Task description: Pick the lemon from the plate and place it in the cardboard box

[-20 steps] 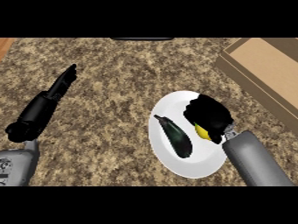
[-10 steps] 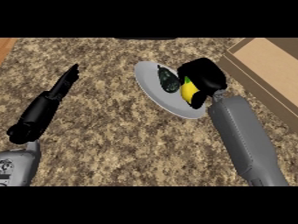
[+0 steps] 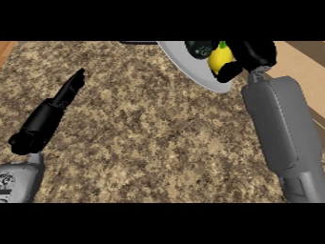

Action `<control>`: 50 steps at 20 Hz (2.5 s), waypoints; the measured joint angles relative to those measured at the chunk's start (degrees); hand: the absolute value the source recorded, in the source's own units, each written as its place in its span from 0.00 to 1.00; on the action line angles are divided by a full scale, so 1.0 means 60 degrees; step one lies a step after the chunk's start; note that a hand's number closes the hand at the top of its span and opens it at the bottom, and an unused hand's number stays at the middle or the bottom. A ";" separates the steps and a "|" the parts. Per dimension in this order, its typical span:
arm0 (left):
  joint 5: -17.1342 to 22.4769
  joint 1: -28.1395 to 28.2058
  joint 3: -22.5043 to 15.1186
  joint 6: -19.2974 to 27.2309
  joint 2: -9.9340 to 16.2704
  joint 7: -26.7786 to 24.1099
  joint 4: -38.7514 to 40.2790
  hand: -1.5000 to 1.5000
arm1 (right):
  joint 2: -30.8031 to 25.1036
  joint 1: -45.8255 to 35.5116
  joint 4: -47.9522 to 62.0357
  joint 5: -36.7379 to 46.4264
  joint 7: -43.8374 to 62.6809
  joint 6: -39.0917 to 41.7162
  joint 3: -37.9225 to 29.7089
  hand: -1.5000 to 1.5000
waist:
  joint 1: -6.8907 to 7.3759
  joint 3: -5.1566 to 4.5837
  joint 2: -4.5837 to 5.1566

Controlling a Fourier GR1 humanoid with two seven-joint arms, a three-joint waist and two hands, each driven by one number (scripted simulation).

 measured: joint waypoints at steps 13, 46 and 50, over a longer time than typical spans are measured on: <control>0.0075 -0.0003 0.0112 -0.0236 0.0074 -0.0082 0.0025 0.50 | -0.1932 -0.1352 0.1639 -0.0851 0.1434 -0.1365 -0.2846 1.00 | 0.0118 0.0002 0.0068; -0.0074 -0.0317 0.0082 -0.0250 -0.0143 -0.0313 0.0319 0.50 | -0.6250 -0.2202 0.8636 -0.2755 -0.3637 0.1514 -0.5309 0.00 | 0.0356 0.0061 0.0182; 0.0013 -0.0308 0.0183 -0.0297 -0.0087 -0.0280 0.0298 0.50 | -0.6528 -0.2389 0.9009 -0.4384 -0.3265 0.1554 -0.7023 0.00 | 0.0296 0.0054 0.0169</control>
